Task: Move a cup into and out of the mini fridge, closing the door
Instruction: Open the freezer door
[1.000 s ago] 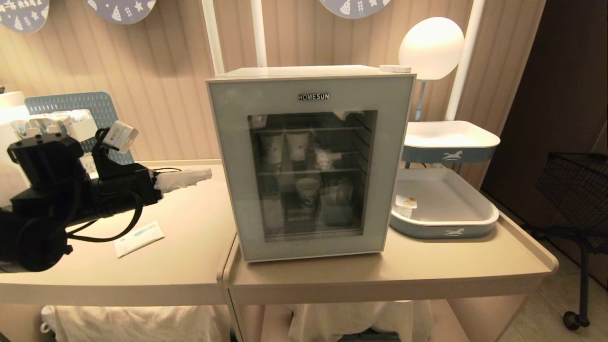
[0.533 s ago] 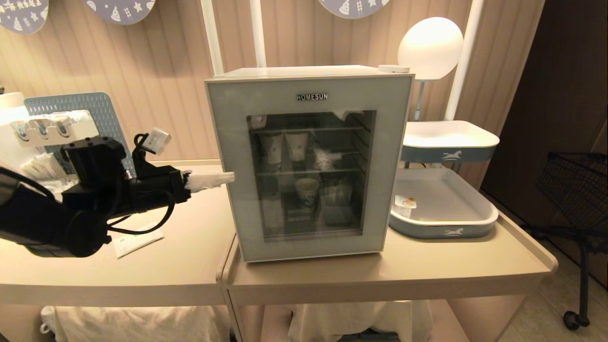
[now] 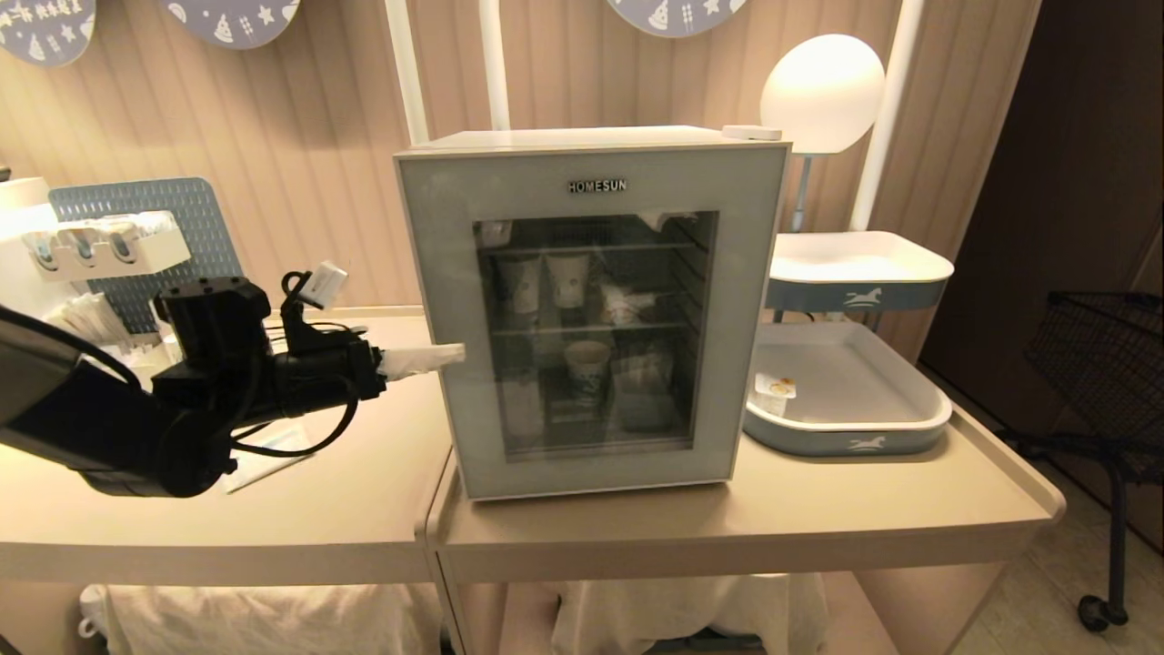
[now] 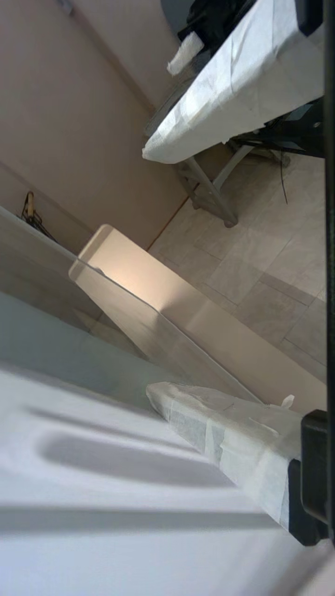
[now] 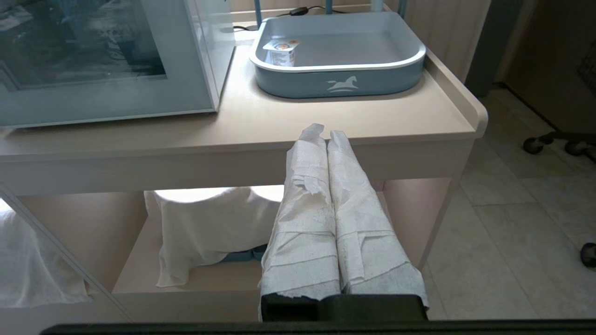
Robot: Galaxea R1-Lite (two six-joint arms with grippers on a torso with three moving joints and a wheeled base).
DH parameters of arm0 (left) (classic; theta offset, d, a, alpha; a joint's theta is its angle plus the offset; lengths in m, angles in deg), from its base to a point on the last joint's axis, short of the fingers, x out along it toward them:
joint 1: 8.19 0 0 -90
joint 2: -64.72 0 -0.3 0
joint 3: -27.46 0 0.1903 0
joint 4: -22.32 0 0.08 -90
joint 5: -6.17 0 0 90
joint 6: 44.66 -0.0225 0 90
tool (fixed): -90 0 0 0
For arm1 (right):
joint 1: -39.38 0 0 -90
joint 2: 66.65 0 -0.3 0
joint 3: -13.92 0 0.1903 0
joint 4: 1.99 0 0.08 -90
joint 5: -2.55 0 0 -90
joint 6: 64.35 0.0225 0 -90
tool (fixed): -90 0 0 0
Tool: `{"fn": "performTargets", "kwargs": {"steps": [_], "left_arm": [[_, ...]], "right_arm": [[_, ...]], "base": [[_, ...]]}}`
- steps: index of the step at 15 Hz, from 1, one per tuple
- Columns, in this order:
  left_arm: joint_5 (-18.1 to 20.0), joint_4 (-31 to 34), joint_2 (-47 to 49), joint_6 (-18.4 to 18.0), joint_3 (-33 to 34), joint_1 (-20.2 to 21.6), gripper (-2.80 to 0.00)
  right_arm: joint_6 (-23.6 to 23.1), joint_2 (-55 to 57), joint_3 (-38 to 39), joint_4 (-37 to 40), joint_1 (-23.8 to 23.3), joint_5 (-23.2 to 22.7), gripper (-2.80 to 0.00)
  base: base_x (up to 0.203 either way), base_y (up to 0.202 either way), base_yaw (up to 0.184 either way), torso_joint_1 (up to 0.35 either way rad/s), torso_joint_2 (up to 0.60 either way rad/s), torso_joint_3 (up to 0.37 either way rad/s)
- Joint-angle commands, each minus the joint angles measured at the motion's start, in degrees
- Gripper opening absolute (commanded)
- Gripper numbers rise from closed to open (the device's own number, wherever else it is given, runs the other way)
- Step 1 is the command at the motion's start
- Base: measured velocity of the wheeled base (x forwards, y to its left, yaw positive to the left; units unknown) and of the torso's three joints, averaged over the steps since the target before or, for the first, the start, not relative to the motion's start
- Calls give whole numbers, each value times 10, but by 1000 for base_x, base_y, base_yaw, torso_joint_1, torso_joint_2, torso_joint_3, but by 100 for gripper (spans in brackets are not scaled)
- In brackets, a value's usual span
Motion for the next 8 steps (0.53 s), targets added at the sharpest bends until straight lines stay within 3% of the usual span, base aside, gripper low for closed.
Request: {"fn": "performTargets", "kwargs": {"steps": [1,4,8], "left_arm": [[5,-4,-10,-9,20,20,0],[14,-21,-15,-19,44,54,0],[11,-58,20,-17,28,48,0]], "right_arm": [[-1,0,-1,0,0,0,-280],[-1,0,-1,0,0,0,-280],[-1,1,-1,0,0,0,-280]], "base": [[0,0,0,0,0,0],[0,0,0,0,0,0],[0,0,0,0,0,0]]}}
